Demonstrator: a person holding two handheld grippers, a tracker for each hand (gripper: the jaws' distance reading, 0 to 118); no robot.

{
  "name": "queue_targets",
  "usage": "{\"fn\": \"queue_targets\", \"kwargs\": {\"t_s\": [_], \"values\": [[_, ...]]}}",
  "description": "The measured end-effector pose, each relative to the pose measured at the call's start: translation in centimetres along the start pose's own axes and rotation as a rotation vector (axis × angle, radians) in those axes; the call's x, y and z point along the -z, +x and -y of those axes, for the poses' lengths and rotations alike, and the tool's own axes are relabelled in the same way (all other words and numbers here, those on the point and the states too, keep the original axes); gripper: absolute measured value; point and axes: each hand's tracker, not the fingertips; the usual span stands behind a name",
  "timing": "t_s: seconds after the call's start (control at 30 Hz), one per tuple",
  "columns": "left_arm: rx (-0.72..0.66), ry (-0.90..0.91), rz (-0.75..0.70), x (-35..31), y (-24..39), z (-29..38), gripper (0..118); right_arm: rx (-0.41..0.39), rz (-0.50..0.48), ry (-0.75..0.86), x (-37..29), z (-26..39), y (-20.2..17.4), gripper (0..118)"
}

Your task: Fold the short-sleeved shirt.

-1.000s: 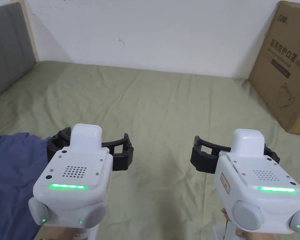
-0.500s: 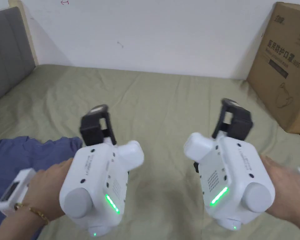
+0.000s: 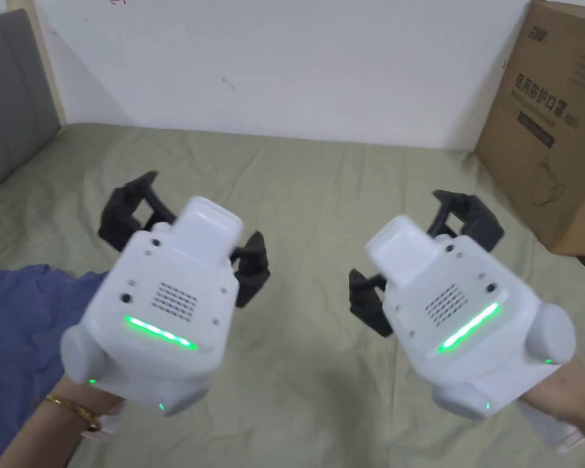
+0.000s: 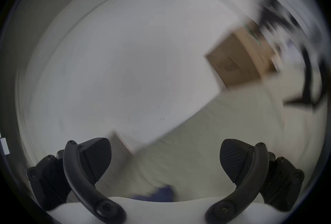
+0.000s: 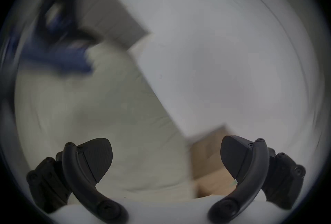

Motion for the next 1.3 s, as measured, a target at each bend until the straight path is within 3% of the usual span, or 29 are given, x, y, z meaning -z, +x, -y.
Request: {"fn": "queue_targets", "kwargs": {"t_s": [0.07,0.1,0.13,0.17,0.37,0.8,1.3], "values": [[-0.282,-0.053,-0.006,0.3,-1.0,0.4,118,0.379,0.035,-0.008,-0.4,0.5,1.1,118],[-0.339,-0.066,-0.021,0.3,-1.2,0.8,118,0.514,0.054,0.007,-0.6,1.0,1.3,118],[-0.356,-0.061,-0.029,0.1,-1.1,1.1,118,0.612,0.065,0.021,-0.8,1.7,1.3,118],[-0.349,-0.054,-0.039,-0.1,-1.0,1.5,118,0.659,0.069,0.012,-0.8,2.2,1.2,118],[-0.268,-0.086,-0.024,-0.7,0.3,2.9,118,0.614,0.101,-0.04,-0.6,3.9,-0.1,118],[-0.258,-0.104,-0.02,-1.0,0.8,3.3,118,0.566,0.114,-0.032,-1.3,4.1,-0.3,118],[-0.236,-0.092,-0.012,-1.5,0.7,3.1,118,0.571,0.111,-0.02,-1.5,3.7,0.0,118]]}}
